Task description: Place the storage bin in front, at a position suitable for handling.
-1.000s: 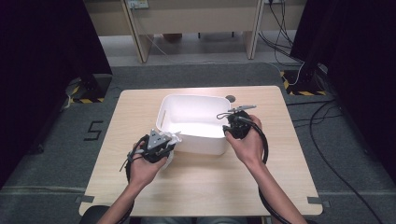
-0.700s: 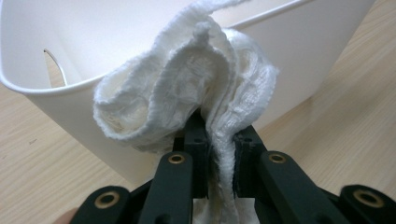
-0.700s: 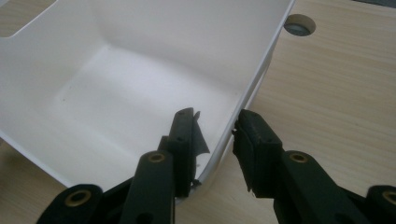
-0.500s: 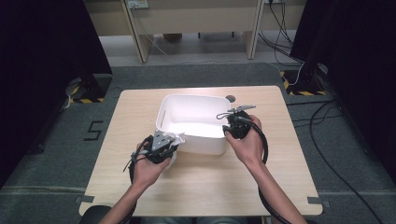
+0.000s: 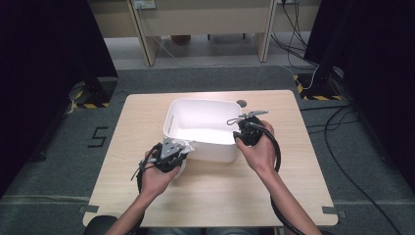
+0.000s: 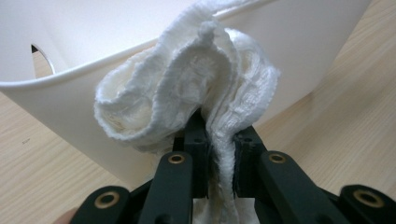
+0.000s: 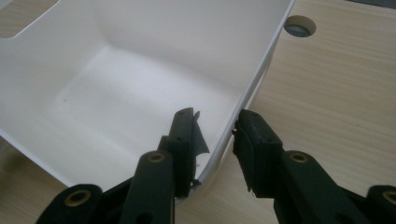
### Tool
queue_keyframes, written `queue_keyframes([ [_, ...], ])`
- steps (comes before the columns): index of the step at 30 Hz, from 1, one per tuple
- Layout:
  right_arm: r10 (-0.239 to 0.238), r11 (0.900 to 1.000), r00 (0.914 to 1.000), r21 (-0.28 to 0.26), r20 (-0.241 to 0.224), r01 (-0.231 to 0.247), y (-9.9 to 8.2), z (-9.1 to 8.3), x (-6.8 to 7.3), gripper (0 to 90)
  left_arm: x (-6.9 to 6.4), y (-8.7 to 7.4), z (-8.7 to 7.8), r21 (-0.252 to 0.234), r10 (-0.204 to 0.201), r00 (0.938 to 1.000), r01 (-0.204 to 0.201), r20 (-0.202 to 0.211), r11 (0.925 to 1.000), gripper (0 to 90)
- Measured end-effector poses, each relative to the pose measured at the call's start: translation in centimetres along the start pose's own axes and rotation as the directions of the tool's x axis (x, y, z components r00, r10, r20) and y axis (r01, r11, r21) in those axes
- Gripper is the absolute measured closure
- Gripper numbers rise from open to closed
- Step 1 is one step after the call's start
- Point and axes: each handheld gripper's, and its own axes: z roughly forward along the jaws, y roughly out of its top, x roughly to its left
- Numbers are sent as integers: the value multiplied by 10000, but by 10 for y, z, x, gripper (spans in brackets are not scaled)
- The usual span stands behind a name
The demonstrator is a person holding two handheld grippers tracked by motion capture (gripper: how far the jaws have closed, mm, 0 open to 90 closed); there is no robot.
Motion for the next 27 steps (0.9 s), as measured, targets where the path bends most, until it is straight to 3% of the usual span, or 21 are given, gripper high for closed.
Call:
queue_keyframes([
  [27, 23, 10000, 10000, -16, -22, -23, 0, 0, 0, 683, -2, -9, 11, 361, -15, 9999, 9, 159, 9993, 794],
])
